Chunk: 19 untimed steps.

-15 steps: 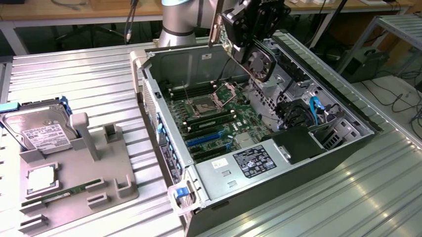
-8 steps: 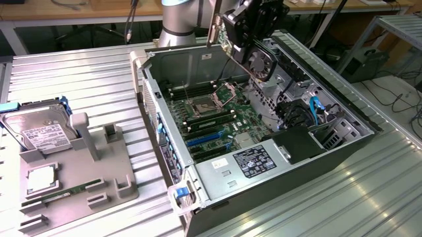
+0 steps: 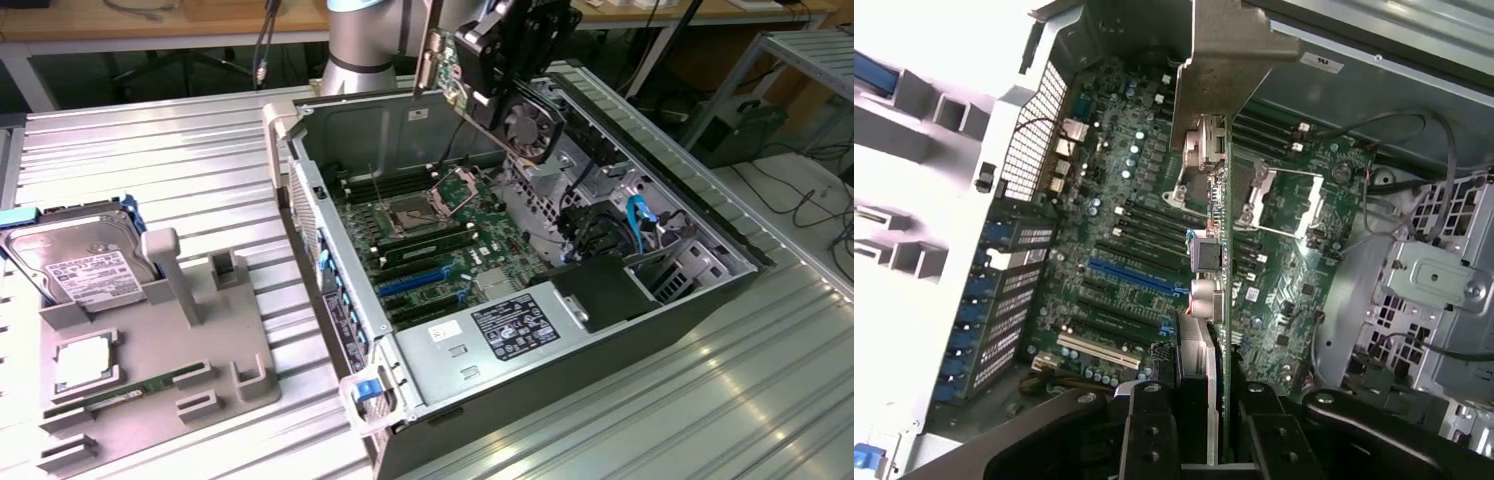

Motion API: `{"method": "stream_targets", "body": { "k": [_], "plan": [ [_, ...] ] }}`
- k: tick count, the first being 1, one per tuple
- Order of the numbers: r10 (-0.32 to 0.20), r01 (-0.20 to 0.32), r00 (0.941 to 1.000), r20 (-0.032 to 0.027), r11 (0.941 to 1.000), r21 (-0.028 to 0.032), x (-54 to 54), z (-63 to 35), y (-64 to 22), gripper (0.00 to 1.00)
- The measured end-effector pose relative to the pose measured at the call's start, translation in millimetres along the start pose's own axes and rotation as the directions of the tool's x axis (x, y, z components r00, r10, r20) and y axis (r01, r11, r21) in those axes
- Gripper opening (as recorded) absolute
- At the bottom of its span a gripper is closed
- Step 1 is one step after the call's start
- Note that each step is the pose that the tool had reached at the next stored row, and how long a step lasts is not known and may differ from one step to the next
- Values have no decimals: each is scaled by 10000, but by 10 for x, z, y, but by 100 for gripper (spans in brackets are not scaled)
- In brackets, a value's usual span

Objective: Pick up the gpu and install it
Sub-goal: 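Insert the gpu into the slot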

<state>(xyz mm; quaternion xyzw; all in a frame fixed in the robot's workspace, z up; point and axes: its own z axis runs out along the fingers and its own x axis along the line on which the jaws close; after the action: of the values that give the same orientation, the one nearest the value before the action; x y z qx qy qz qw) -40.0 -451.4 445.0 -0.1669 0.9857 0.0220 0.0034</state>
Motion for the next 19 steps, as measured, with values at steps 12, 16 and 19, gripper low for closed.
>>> {"method": "stream_targets", "body": {
  "k": [12, 16, 19],
  "plan": [
    [-1059, 1059, 9944, -44, 9944, -17, 0, 0, 0, 28],
    [-1435, 1435, 9896, -59, 9896, -25, 0, 0, 0, 28],
    [-1737, 1737, 9848, -71, 9848, -31, 0, 0, 0, 28]
  ]
}}
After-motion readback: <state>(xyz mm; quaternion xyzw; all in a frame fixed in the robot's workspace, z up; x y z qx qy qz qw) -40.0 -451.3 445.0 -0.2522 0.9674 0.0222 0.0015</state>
